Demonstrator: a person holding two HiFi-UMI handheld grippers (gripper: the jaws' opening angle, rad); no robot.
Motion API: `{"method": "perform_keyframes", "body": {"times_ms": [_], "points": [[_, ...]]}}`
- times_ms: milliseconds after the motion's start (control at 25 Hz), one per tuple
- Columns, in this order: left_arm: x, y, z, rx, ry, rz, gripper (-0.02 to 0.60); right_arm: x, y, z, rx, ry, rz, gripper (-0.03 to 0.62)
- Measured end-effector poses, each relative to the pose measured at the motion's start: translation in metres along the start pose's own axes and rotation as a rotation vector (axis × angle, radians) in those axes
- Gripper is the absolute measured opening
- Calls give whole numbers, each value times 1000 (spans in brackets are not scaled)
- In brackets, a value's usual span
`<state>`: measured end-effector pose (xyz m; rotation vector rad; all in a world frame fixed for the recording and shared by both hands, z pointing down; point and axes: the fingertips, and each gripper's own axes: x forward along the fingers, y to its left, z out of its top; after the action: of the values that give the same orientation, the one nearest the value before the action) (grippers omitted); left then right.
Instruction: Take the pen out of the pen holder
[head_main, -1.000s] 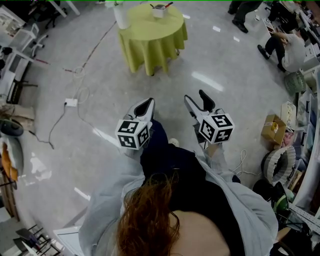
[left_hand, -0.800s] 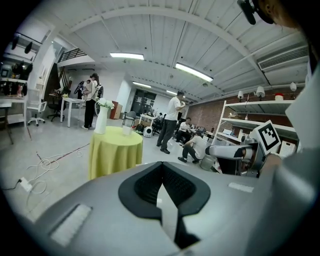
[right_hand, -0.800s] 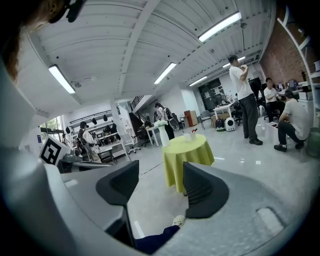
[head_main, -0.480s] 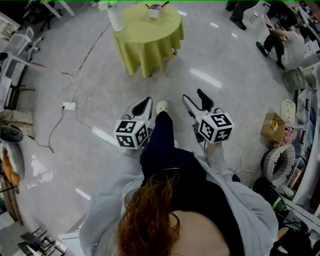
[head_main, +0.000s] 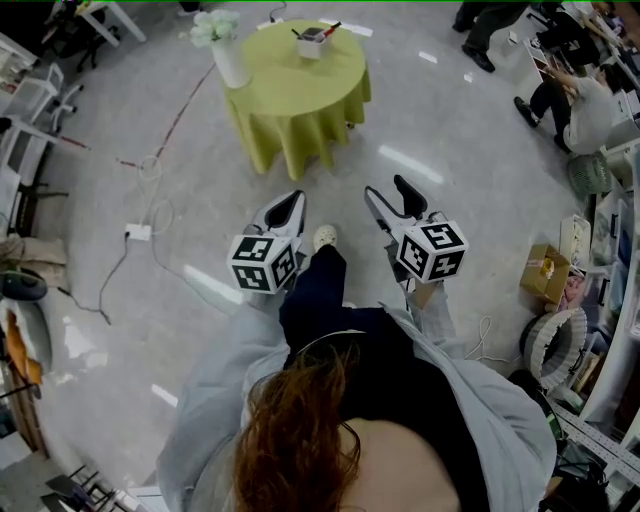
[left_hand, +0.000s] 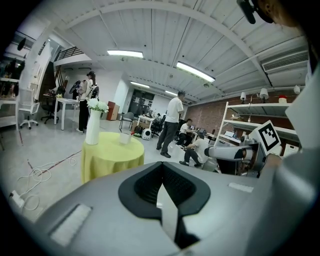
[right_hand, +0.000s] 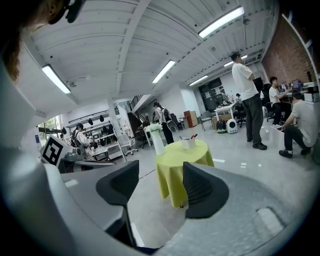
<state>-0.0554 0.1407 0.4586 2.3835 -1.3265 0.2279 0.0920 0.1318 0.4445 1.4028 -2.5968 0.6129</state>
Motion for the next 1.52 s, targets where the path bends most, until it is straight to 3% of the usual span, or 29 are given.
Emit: {"method": "perform_keyframes", "body": {"times_ms": [400,1040,1520], "points": [[55,53,62,11,-27,-5,18,75,-25,57,-11,-19,-5,270],[117,120,106,17,-41,-21,18,160,-49,95,-17,-28,-16,270],[120,135,92,-26,-9,-28,18,178,-50,88,-2,17,-19,270]]}}
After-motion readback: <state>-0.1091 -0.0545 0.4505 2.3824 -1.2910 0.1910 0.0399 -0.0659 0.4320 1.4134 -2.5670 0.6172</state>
